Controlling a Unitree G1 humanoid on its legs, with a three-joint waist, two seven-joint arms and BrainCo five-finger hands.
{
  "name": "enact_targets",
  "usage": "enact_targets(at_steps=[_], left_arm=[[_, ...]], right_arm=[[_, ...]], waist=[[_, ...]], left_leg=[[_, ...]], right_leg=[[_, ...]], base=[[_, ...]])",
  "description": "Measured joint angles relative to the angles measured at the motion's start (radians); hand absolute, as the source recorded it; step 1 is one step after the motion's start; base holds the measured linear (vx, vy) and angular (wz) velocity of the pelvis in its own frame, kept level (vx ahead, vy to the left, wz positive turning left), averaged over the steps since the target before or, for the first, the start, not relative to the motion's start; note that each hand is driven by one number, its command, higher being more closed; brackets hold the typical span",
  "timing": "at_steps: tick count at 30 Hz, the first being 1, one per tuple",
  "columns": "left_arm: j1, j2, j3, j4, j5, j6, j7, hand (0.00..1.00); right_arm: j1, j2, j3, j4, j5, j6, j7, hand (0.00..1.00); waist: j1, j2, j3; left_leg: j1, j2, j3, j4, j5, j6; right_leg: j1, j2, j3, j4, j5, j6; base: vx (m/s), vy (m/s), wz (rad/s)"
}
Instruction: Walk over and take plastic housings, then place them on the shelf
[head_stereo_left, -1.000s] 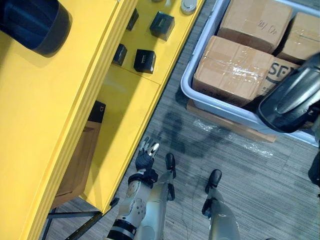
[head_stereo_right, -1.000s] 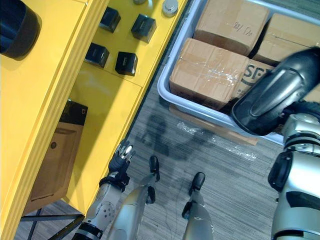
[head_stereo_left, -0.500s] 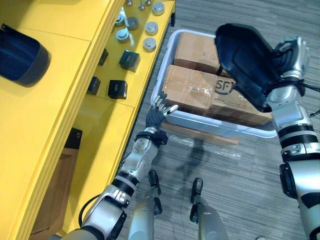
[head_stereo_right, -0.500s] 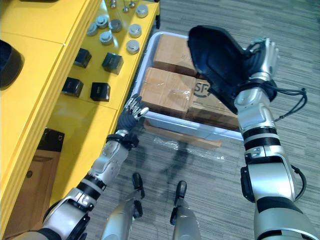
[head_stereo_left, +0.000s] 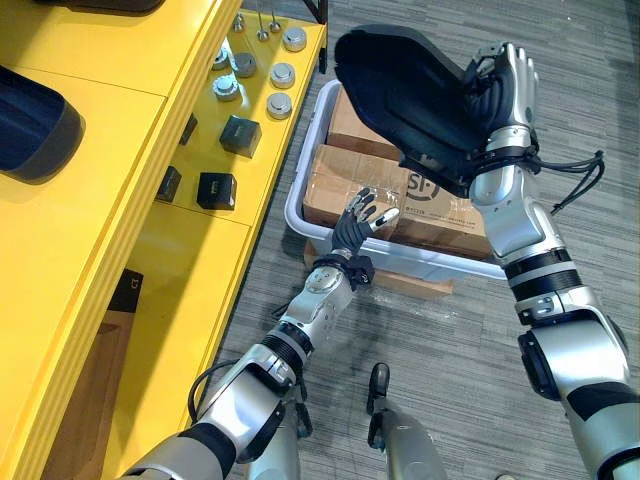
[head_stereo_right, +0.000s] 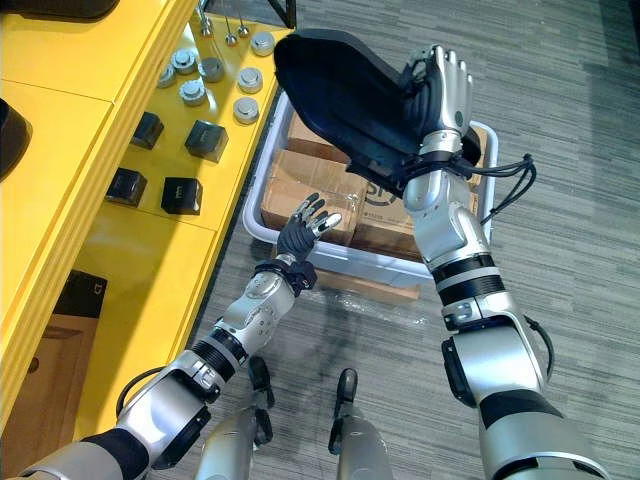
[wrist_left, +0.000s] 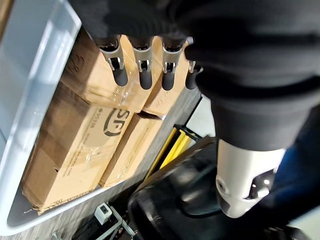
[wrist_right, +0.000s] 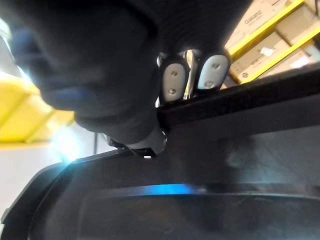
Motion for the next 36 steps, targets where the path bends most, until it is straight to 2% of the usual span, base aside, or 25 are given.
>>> enact_targets(at_steps=[4,8,10,12,14,16,18,19,21,24,27,31,35,36], left_arm=[[0.0,-0.017,0.032,0.002,-0.002,-0.001,0.022,0.0],[0.0,-0.043,0.067,0.015,-0.026,-0.005,0.067,0.0],[0.0,-0.06,0.087,0.014,-0.045,-0.016,0.087,0.0],[0.001,-0.078,0.111,0.003,-0.069,-0.04,0.115,0.0],[0.005,-0.085,0.152,-0.004,-0.1,-0.083,0.169,0.0],[0.013,-0.089,0.153,-0.006,-0.109,-0.106,0.198,0.0],[0.03,-0.093,0.165,-0.014,-0.116,-0.122,0.227,0.0],[0.034,-0.093,0.182,-0.019,-0.116,-0.127,0.241,1.0],[0.066,-0.093,0.231,-0.058,-0.113,-0.162,0.28,1.0],[0.114,-0.094,0.261,-0.116,-0.102,-0.222,0.309,1.0],[0.147,-0.094,0.264,-0.133,-0.096,-0.264,0.315,1.0],[0.205,-0.098,0.279,-0.186,-0.096,-0.275,0.301,1.0],[0.272,-0.114,0.279,-0.309,-0.085,-0.275,0.281,1.0],[0.282,-0.117,0.279,-0.337,-0.068,-0.275,0.275,1.0]], right_arm=[[0.043,0.052,-0.002,-0.052,0.0,0.0,-0.014,1.0],[0.165,0.163,-0.003,-0.183,0.001,-0.001,-0.039,1.0],[0.224,0.205,0.0,-0.225,0.001,-0.002,-0.042,1.0],[0.294,0.25,0.004,-0.267,0.001,-0.007,-0.044,1.0],[0.359,0.295,0.013,-0.318,0.001,-0.011,-0.072,1.0],[0.4,0.318,0.029,-0.353,0.001,-0.017,-0.083,1.0],[0.437,0.344,0.041,-0.366,0.004,-0.03,-0.103,1.0],[0.457,0.359,0.044,-0.38,0.006,-0.032,-0.108,1.0],[0.508,0.389,0.083,-0.41,0.029,-0.049,-0.13,1.0],[0.537,0.399,0.117,-0.421,0.046,-0.06,-0.134,1.0],[0.584,0.412,0.119,-0.421,0.091,-0.078,-0.139,1.0],[0.627,0.426,0.125,-0.432,0.13,-0.114,-0.138,1.0],[0.67,0.427,0.125,-0.487,0.14,-0.157,-0.137,1.0],[0.678,0.427,0.122,-0.508,0.152,-0.162,-0.136,0.0]], waist=[[0.002,-0.015,-0.009],[0.0,-0.047,-0.029],[0.002,-0.053,-0.034],[0.006,-0.057,-0.042],[0.006,-0.062,-0.056],[0.008,-0.064,-0.062],[0.007,-0.068,-0.093],[0.005,-0.073,-0.098],[0.0,-0.088,-0.125],[0.0,-0.097,-0.146],[0.003,-0.099,-0.182],[0.003,-0.098,-0.198],[0.002,-0.094,-0.212],[0.001,-0.094,-0.212]], left_leg=[[0.012,0.002,0.01,-0.001,-0.002,-0.003],[0.019,0.01,0.016,-0.001,-0.004,-0.006],[0.033,0.009,0.017,-0.004,-0.004,-0.006],[0.047,0.008,0.018,-0.007,-0.006,-0.009],[0.058,0.005,0.018,-0.018,-0.008,-0.013],[0.079,0.0,0.016,-0.03,-0.008,-0.013],[0.082,-0.003,0.015,-0.039,-0.008,-0.013],[0.093,-0.004,0.013,-0.045,-0.008,-0.013],[0.119,-0.008,0.011,-0.071,-0.001,-0.023],[0.153,-0.013,-0.001,-0.109,0.013,-0.024],[0.171,-0.019,-0.019,-0.148,0.031,-0.028],[0.198,-0.029,-0.048,-0.168,0.033,-0.031],[0.172,-0.048,-0.105,-0.171,0.043,-0.032],[0.149,-0.034,-0.041,-0.149,0.012,-0.019]], right_leg=[[0.007,0.0,0.005,-0.002,-0.011,-0.009],[0.01,0.007,0.011,-0.002,-0.013,-0.011],[0.022,0.007,0.016,-0.002,-0.013,-0.011],[0.034,0.006,0.018,-0.003,-0.016,-0.01],[0.044,0.006,0.017,-0.008,-0.017,-0.011],[0.064,0.004,0.014,-0.015,-0.02,-0.009],[0.07,0.002,0.005,-0.027,-0.02,-0.008],[0.081,0.002,0.002,-0.032,-0.02,-0.008],[0.102,0.002,-0.002,-0.043,-0.025,-0.006],[0.133,0.004,-0.011,-0.056,-0.034,-0.007],[0.148,0.005,-0.033,-0.064,-0.038,-0.007],[0.189,0.006,-0.069,-0.074,-0.044,-0.004],[0.216,-0.01,-0.174,-0.071,-0.077,-0.001],[0.222,-0.017,-0.207,-0.073,-0.077,-0.001]], base=[[-0.02,0.011,-0.08],[0.0,-0.001,-0.06],[0.0,0.0,0.0],[0.02,0.013,0.0],[0.02,0.011,0.01],[0.03,0.016,0.04],[0.04,0.017,0.04],[0.05,0.008,0.06],[0.06,0.003,0.05],[0.06,-0.006,0.12],[0.05,-0.007,0.19],[0.04,-0.007,0.26],[0.03,-0.011,0.66],[0.01,0.002,0.9]])
